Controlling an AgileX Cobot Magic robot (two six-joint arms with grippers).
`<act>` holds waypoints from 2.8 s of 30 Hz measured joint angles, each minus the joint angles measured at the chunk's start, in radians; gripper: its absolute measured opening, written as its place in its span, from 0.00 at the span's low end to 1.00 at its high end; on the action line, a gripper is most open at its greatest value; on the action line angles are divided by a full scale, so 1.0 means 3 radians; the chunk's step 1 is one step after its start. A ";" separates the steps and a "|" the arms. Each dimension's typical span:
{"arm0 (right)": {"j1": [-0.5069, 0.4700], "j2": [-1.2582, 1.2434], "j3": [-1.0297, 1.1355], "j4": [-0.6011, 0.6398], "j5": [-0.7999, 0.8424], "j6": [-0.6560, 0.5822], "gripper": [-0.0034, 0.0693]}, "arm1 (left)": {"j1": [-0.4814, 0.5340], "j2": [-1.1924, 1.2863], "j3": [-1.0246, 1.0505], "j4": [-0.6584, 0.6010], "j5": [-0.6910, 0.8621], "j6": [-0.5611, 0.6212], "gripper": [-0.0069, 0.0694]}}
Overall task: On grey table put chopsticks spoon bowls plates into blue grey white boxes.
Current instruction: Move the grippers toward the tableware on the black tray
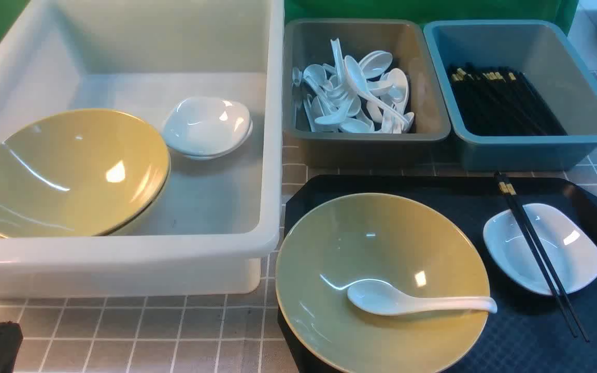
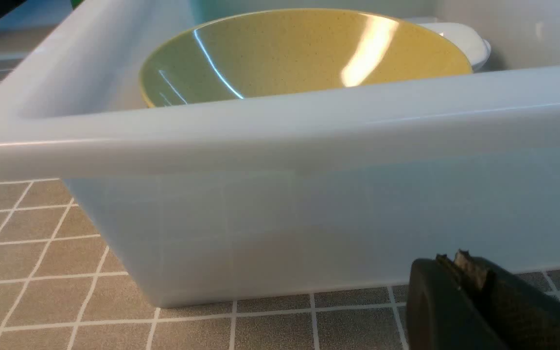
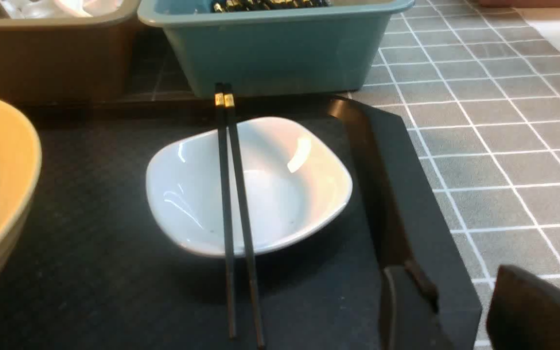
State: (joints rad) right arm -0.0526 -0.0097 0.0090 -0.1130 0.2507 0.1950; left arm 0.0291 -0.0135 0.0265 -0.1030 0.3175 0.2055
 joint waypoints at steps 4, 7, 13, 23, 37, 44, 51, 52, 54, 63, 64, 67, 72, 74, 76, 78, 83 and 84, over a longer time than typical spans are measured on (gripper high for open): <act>0.0000 0.0000 0.0000 0.0000 0.0000 0.0000 0.37 | 0.0000 0.0000 0.0000 0.0000 0.0000 -0.0003 0.08; 0.0000 0.0000 0.0000 0.0000 0.0000 0.0000 0.37 | 0.0000 0.0000 0.0000 0.0000 0.0000 -0.0003 0.08; 0.0000 0.0000 0.0000 0.0000 0.0000 0.0000 0.37 | 0.0000 0.0000 0.0000 0.0000 0.0000 -0.0003 0.08; 0.0000 0.0000 0.0000 0.0000 0.0000 0.0000 0.37 | 0.0000 0.0000 0.0000 0.0000 0.0000 -0.0003 0.08; 0.0000 0.0000 0.0000 0.0000 0.0000 -0.0017 0.37 | 0.0000 0.0000 0.0000 0.0000 0.0000 -0.0003 0.08; 0.0000 0.0000 0.0000 0.0000 0.0000 -0.0020 0.37 | 0.0000 0.0000 0.0000 0.0000 0.0000 -0.0003 0.08; 0.0000 0.0000 0.0000 0.0000 0.0000 -0.0020 0.37 | 0.0000 0.0000 0.0000 0.0162 -0.0003 0.0015 0.08; 0.0000 0.0000 0.0000 0.0000 0.0000 -0.0020 0.37 | 0.0000 0.0000 0.0000 0.0162 -0.0003 0.0015 0.08; 0.0000 0.0000 0.0000 0.0000 0.0000 -0.0020 0.37 | 0.0000 0.0000 0.0000 0.0141 -0.0003 0.0012 0.08; 0.0000 0.0000 0.0000 0.0000 0.0000 -0.0016 0.37 | 0.0000 0.0000 0.0000 -0.0455 -0.0096 -0.0016 0.08; 0.0000 0.0000 0.0000 0.0000 0.0000 -0.0007 0.37 | 0.0000 0.0000 0.0000 -0.0603 -0.0119 -0.0068 0.08; 0.0000 0.0000 -0.0001 0.0141 -0.0003 0.0383 0.37 | 0.0000 0.0000 0.0000 -0.1491 -0.0166 -0.0422 0.08; 0.0000 0.0000 -0.0001 0.1087 -0.0003 0.1843 0.37 | 0.0000 0.0000 0.0000 -0.3124 -0.0268 -0.1085 0.08; 0.0000 0.0000 -0.0001 0.1312 0.0009 0.2241 0.37 | 0.0000 0.0000 0.0000 -0.3402 -0.0305 -0.1133 0.08; 0.0003 0.0000 0.0002 0.1412 0.0019 0.2458 0.37 | 0.0000 0.0000 0.0000 -0.3580 -0.0357 -0.1136 0.08; 0.0003 0.0000 0.0002 0.1414 0.0019 0.2348 0.37 | 0.0000 0.0000 0.0000 -0.3615 -0.0384 -0.1133 0.08; 0.0016 0.0000 0.0002 0.1477 0.0054 0.1972 0.37 | -0.0003 0.0000 -0.0009 -0.3638 -0.0359 -0.0755 0.08; 0.0055 0.0000 -0.0016 0.1525 0.0100 0.1781 0.37 | -0.0003 0.0000 -0.0064 -0.3620 -0.0315 -0.0518 0.08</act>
State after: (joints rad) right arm -0.0361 -0.0097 0.0042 0.3445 0.2806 0.7292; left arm 0.0281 -0.0135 0.0072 -1.1889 0.2229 0.0503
